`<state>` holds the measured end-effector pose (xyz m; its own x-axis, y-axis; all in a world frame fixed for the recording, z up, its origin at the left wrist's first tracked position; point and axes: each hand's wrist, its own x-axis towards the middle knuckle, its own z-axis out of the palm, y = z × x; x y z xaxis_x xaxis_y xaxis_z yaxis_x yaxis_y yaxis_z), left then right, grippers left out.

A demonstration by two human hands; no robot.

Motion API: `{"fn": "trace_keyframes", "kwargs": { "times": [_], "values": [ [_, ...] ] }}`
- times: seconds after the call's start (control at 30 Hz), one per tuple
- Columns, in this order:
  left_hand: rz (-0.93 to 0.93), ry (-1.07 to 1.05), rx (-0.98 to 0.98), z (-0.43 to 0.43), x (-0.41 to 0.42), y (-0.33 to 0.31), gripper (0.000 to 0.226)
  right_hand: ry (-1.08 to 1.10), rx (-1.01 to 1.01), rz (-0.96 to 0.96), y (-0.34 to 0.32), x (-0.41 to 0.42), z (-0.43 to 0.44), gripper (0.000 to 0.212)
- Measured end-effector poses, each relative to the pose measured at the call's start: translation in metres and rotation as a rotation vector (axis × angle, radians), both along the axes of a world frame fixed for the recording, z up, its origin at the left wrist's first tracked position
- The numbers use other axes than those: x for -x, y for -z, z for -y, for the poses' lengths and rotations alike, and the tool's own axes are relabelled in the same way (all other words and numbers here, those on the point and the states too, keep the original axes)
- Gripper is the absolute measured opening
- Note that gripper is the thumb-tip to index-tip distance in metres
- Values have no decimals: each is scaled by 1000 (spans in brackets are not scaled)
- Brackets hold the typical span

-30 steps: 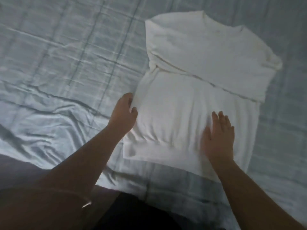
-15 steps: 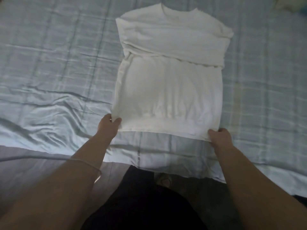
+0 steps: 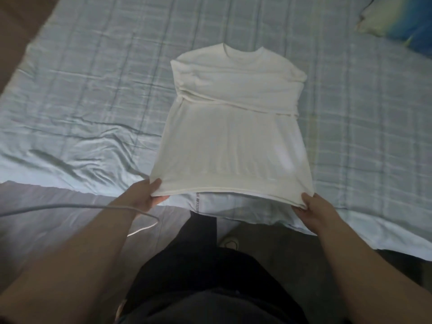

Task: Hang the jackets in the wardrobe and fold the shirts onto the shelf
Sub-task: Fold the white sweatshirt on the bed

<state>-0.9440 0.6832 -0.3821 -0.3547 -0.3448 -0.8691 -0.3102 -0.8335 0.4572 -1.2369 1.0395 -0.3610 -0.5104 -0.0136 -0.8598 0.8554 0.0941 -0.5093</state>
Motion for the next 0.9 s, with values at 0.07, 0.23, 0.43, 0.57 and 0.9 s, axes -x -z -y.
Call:
{"fn": "trace_keyframes", "kwargs": {
  "times": [0.07, 0.23, 0.43, 0.57, 0.9],
  "values": [
    [35, -8, -94, -12, -22, -1, 35, 19, -64, 55, -3, -10, -13, 26],
    [97, 47, -212, -28, -51, 1, 47, -42, -187, 89, 3, -29, -42, 35],
    [87, 154, -74, -7, -8, -8, 24, -151, -155, -17, -8, -20, -5, 19],
    [70, 197, 27, 31, 26, -27, 48, -187, -220, -88, -25, 18, 31, 45],
    [-62, 154, 166, 153, 156, -39, 8, -89, -49, -107, -50, 158, 135, 17]
  ]
}}
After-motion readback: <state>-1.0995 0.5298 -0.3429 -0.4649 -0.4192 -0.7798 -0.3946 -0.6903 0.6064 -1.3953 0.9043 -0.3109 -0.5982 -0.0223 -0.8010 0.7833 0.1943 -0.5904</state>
